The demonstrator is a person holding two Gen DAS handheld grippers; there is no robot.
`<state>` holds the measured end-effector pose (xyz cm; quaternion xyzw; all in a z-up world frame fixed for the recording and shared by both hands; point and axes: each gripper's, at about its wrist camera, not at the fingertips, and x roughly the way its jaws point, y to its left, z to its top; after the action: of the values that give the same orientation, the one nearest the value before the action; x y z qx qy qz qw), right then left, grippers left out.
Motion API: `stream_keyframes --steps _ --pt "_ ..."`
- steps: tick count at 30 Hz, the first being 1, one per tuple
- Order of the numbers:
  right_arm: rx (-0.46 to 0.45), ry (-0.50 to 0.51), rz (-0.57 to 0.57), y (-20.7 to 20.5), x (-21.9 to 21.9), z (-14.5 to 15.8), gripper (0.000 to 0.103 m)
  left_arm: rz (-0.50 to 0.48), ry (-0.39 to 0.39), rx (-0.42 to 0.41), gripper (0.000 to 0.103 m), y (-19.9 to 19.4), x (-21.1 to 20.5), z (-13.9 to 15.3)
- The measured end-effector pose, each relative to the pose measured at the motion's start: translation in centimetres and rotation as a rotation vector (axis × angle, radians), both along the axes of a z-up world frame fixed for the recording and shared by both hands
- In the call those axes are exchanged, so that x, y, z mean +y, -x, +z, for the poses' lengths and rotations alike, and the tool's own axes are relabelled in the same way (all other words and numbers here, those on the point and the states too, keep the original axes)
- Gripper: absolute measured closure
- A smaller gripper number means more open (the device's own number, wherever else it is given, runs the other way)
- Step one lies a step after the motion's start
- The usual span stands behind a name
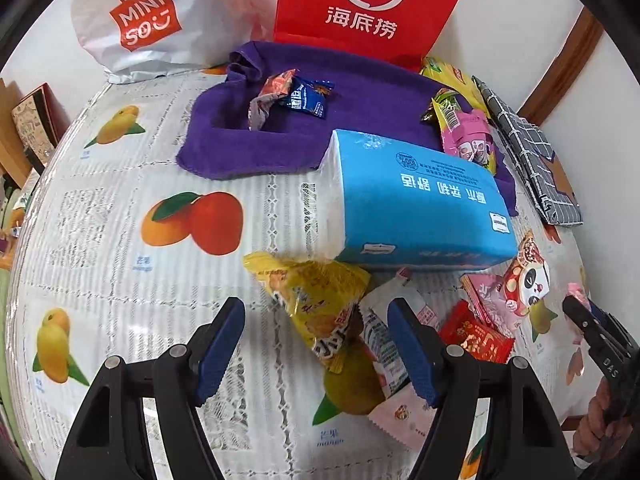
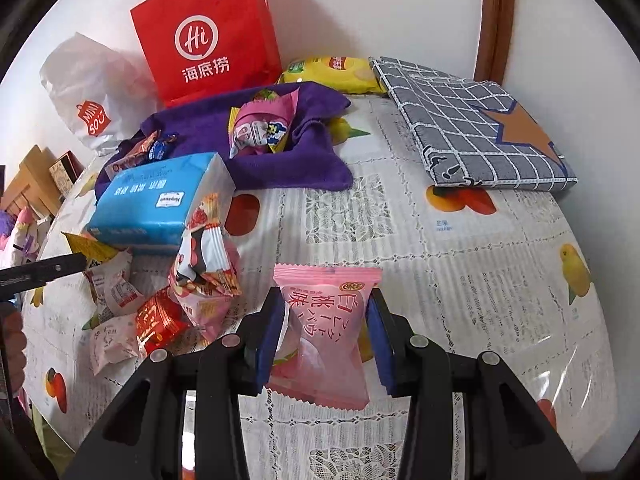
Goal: Organize snacks
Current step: 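Grasp the yellow chip bag with the left tool while the right tool grasps a pink pastry packet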
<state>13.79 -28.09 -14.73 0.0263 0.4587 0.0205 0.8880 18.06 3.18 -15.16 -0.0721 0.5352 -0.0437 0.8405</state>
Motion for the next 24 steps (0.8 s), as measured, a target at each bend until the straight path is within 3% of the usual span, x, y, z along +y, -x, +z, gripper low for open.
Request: stream_keyframes --steps 21,24 --pt "0.005 -0.005 0.011 -1.9 1.8 1.1 0.062 -0.043 0.020 0.048 0.032 -2.6 -0.5 -2.0" --pt "0.012 -0.003 0.013 -2.0 2.2 1.1 0.062 -0.042 0.028 0.050 0.041 -2.7 -0.4 -2.3"
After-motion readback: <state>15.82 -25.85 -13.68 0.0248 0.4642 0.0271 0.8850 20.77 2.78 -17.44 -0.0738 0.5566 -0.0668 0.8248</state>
